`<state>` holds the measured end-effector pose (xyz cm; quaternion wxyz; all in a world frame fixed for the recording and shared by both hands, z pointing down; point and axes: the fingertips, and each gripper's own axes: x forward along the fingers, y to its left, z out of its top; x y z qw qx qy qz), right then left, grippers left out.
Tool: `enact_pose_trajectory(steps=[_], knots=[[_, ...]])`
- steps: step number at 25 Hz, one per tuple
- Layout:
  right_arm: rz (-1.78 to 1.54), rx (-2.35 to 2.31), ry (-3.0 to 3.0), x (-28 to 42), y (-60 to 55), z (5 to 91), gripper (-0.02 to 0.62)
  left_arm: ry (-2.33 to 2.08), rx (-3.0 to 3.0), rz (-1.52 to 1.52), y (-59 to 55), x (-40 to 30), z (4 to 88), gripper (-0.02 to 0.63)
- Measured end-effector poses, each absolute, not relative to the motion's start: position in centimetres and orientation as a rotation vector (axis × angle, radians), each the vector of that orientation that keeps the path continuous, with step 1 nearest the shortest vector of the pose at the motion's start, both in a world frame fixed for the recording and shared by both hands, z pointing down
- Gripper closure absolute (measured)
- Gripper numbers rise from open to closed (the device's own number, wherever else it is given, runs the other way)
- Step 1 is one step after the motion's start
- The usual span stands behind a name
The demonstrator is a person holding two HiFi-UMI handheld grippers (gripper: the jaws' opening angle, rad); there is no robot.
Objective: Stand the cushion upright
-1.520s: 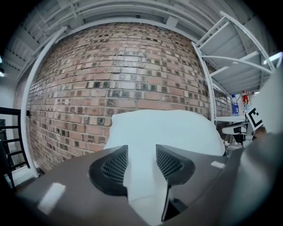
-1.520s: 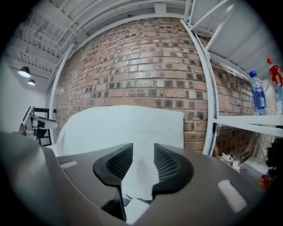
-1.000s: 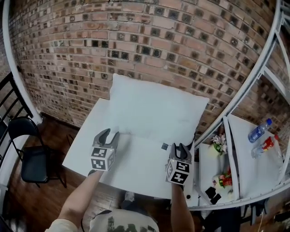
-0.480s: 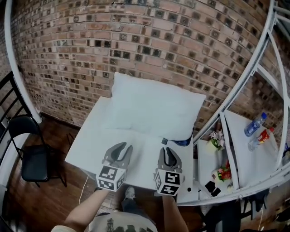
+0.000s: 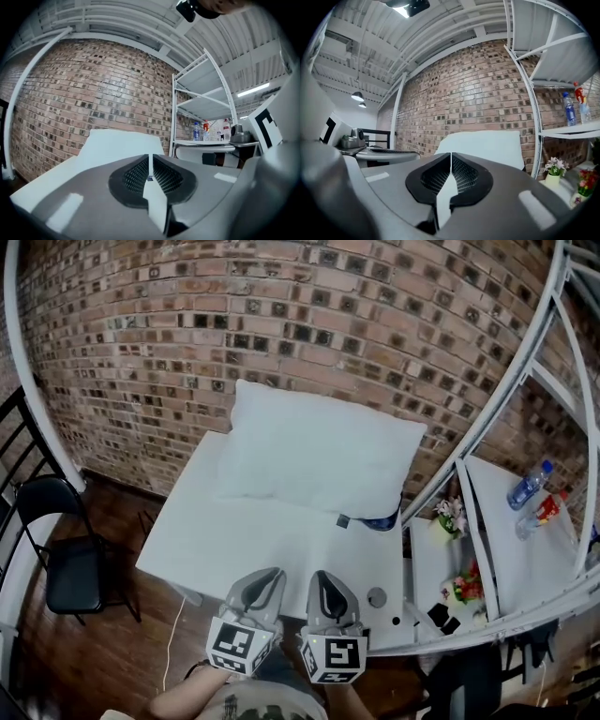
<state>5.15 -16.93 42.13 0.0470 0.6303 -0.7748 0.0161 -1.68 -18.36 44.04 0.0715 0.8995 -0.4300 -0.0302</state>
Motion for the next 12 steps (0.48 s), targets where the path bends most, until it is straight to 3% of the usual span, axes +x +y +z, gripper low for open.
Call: enact_pose_trajectory(steps=[12], knots=[[0.042,1.841,-2.396,3.1,-14.4,43.7,0.595,-1.230,2.722,-0.086,-15.1,-0.5,44.6,0.606]])
